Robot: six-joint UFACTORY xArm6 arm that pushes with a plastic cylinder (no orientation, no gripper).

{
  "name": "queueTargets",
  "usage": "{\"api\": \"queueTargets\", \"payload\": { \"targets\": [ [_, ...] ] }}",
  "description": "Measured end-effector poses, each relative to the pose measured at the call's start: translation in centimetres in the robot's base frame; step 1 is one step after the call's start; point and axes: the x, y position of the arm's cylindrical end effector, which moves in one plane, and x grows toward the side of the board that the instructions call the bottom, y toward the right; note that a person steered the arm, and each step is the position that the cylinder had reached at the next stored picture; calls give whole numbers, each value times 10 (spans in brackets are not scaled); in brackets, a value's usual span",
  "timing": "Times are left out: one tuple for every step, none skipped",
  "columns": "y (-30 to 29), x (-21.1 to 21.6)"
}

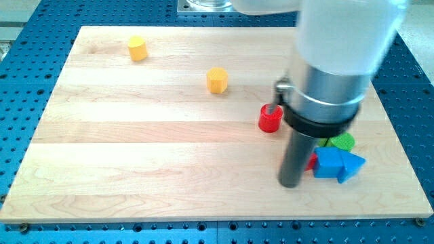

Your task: Move the hexagon into the red star

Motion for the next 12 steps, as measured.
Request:
{"api": "queueTargets", "payload": {
  "targets": [
    [-16, -8],
    [-83, -64],
    [-110, -124],
    [-82, -144],
    [-36, -119],
    [-1, -56],
    [-45, -91],
    [-112, -159],
    [-192, -226],
    [-149, -259],
    [-78, -222],
    [-81, -162]
  ]
}}
